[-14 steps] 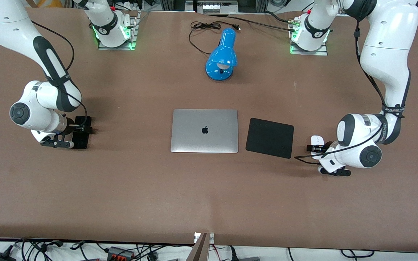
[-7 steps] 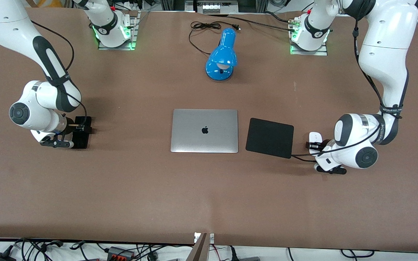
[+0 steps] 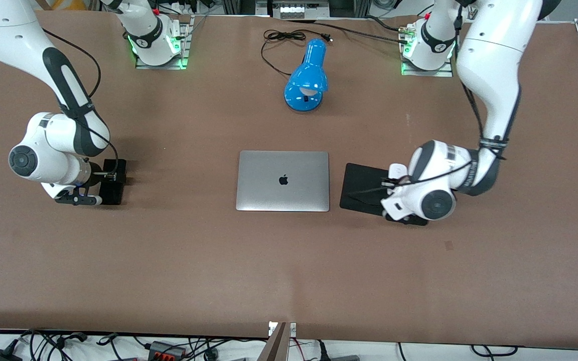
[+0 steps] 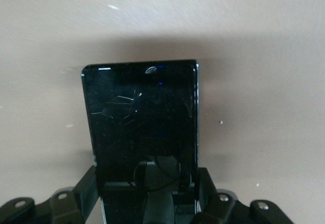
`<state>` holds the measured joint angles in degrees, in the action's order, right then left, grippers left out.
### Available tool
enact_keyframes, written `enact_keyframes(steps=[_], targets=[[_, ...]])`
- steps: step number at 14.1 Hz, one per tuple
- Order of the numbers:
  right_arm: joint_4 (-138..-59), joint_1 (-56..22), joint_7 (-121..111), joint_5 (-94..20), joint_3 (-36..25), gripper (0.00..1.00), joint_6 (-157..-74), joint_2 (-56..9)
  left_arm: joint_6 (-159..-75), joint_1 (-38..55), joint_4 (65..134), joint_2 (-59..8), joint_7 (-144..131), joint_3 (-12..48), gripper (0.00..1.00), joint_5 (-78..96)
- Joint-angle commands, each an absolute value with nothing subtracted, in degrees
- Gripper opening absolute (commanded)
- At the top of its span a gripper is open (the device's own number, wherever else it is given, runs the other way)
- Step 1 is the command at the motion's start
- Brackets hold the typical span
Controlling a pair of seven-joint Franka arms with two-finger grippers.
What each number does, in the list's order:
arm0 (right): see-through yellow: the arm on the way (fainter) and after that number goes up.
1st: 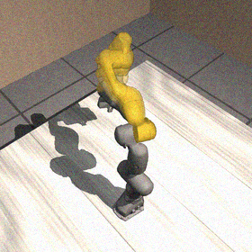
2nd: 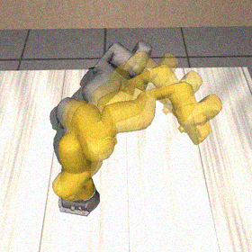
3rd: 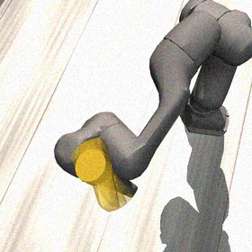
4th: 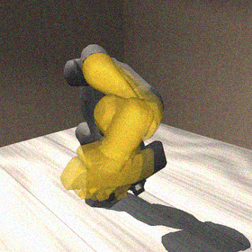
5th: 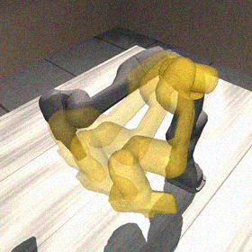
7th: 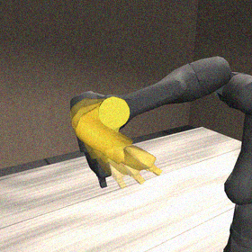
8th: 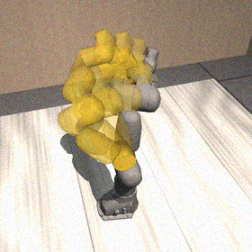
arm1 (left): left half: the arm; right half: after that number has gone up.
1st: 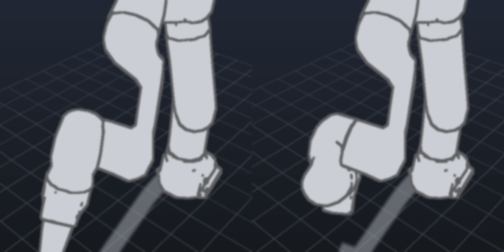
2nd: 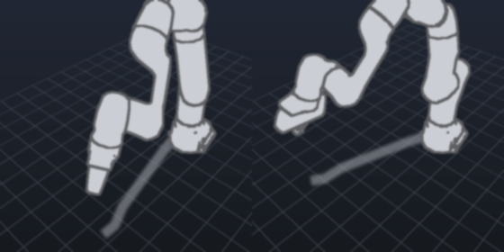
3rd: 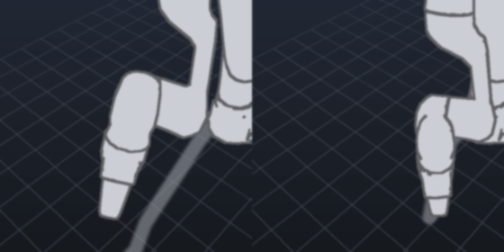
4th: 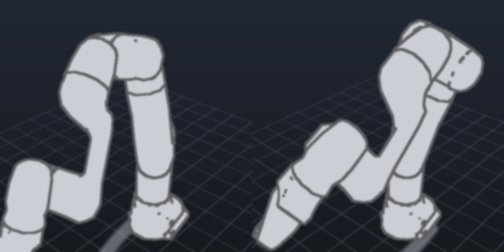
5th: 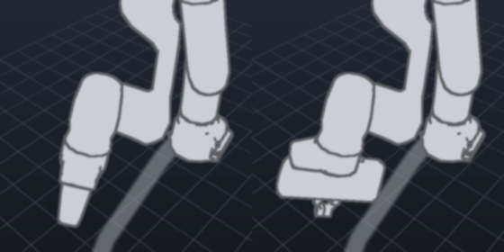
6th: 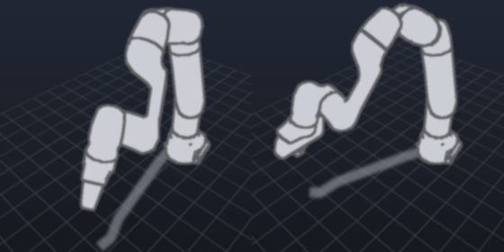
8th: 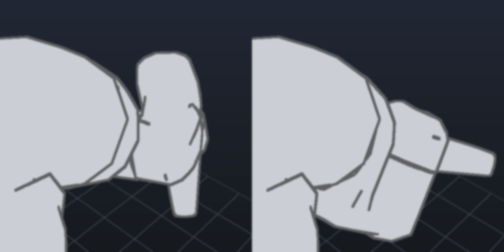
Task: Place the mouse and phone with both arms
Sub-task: 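Carry the mouse onto the pad while the right gripper carries the phone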
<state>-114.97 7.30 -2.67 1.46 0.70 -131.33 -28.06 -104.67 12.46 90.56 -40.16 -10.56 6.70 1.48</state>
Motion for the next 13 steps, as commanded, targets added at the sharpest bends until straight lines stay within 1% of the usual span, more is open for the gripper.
enact_keyframes(steps=[1,2,3,6,8,10,13], targets=[[-108.6,4.1,-1.2,1.1,1.0,0.29,-121.2,-25.3,-104.8,11.2,90.9,-40.1,-10.6,7.5,0.48,2.5],[-106.4,2.6,0.6,1.1,1.0,0.29,-118.8,-25.6,-104.9,11.4,90.9,-40.2,-10.5,7.5,0.48,2.5],[-105.2,0.8,2.4,1.1,1.0,0.29,-118.0,-25.7,-105.0,11.8,90.7,-40.3,-10.8,7.5,0.48,2.5],[-105.0,-6.1,9.7,0.1,1.1,0.30,-118.7,-25.8,-108.3,12.0,90.6,-40.7,-10.6,7.6,0.48,3.4],[-105.0,-10.4,13.3,-4.1,1.0,0.30,-119.5,-26.0,-111.3,12.1,90.1,-41.7,-10.6,7.5,0.48,3.4],[-105.0,-13.1,16.5,-4.9,1.0,0.31,-121.2,-27.3,-112.2,12.1,90.2,-42.5,-10.5,7.5,0.50,3.3],[-105.1,-16.2,18.2,-5.0,1.0,0.31,-124.1,-29.4,-112.3,12.1,89.8,-43.9,-11.0,7.5,0.59,3.4]])
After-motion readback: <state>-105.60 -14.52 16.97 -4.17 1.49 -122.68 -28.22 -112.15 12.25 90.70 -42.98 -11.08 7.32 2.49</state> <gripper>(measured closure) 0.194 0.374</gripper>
